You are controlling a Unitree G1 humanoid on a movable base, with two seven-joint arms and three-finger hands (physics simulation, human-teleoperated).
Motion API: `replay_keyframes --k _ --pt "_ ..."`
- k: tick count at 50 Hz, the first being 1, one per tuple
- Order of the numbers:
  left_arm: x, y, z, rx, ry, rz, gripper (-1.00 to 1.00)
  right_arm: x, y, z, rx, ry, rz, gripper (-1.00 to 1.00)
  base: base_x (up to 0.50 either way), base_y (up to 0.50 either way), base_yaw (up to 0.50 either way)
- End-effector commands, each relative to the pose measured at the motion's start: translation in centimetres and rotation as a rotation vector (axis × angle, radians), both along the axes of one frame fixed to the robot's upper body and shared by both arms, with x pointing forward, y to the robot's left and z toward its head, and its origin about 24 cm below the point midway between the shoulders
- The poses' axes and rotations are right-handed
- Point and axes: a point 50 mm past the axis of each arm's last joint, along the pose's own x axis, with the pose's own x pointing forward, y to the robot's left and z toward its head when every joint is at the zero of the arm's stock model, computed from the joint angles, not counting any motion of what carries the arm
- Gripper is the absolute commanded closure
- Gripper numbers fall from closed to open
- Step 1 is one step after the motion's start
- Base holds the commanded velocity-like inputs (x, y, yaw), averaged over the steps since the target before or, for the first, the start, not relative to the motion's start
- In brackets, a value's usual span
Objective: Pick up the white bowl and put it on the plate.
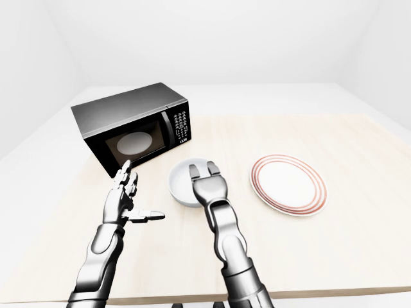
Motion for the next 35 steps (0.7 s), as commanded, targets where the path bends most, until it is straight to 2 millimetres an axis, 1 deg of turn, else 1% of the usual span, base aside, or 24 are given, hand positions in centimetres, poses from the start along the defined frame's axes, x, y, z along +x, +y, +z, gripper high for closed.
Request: replay_keyframes --k 1,18,26,31,35 --pt "0.0 0.0 0.0 0.0 0.0 0.0 -1.0 0.6 0.6 -0.4 -0.016 0.011 0.014 -1.0 0.0 0.0 0.0" --pt "0.0 0.0 0.0 0.0 0.0 0.0 -1.0 1.5 1.7 -1.5 -0.044 0.035 0.04 -1.0 0.0 0.0 0.0" --pt "0.0 0.0 0.0 0.0 0.0 0.0 -1.0 1.7 2.1 -1.8 -0.054 0.044 0.051 -1.0 0.0 0.0 0.0" --pt "0.0 0.0 0.0 0.0 0.0 0.0 -1.0 1.6 2.2 -2.6 -0.065 0.057 0.055 -1.0 0.0 0.0 0.0" --pt "0.0 0.0 0.0 0.0 0.0 0.0 -1.0 1.6 2.2 -2.7 -0.067 0.062 0.056 -1.0 0.0 0.0 0.0"
